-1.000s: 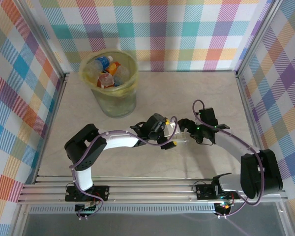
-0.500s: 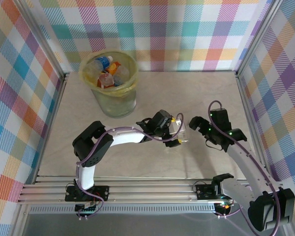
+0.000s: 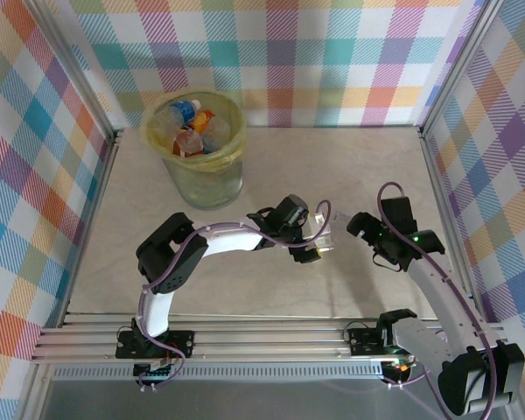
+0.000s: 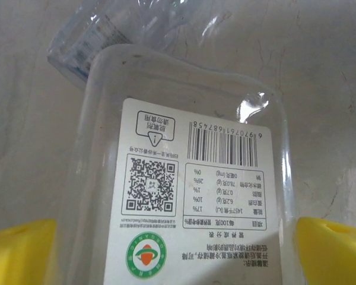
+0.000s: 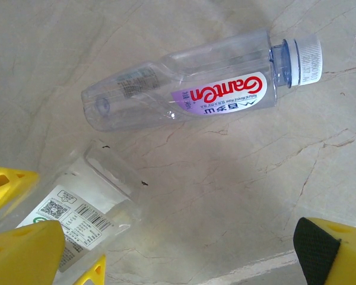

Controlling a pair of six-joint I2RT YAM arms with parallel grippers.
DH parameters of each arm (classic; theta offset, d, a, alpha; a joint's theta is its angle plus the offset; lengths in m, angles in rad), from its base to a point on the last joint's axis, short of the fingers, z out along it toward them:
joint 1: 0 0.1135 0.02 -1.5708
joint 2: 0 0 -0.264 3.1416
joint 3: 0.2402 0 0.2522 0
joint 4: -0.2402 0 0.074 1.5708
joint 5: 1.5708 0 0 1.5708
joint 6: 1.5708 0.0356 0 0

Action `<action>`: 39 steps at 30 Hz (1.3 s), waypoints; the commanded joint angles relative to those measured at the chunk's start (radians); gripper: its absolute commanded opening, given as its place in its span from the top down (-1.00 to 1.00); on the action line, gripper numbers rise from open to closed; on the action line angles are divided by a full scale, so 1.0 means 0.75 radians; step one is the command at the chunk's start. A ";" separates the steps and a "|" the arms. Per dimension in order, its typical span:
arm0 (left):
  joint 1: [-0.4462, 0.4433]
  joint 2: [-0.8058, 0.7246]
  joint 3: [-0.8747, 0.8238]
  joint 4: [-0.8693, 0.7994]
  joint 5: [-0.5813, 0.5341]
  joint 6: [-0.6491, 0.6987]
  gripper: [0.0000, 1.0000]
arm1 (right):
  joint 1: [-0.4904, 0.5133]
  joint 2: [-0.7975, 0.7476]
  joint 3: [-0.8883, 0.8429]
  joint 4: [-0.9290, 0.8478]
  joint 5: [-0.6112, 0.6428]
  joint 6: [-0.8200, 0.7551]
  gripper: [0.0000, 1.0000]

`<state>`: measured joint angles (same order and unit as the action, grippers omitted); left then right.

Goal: Put the plastic bottles in the bin

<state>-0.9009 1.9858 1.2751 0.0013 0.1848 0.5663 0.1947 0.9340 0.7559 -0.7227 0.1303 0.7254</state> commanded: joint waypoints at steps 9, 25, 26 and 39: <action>0.019 0.064 0.094 -0.298 0.113 0.039 -1.00 | -0.006 -0.023 0.009 0.007 -0.029 0.006 -0.99; 0.012 0.122 0.192 -0.414 -0.014 0.037 -0.98 | -0.006 -0.025 0.000 0.027 -0.044 0.004 -0.99; 0.010 0.128 0.193 -0.411 -0.029 0.034 -0.95 | -0.006 -0.025 0.000 0.030 -0.045 0.004 -0.99; 0.010 -0.115 0.264 -0.472 -0.273 -0.127 -0.30 | -0.006 -0.066 0.019 0.020 -0.051 -0.008 -0.99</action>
<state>-0.8948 2.0354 1.4109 -0.3222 0.0666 0.5331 0.1947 0.9119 0.7555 -0.7082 0.1005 0.7250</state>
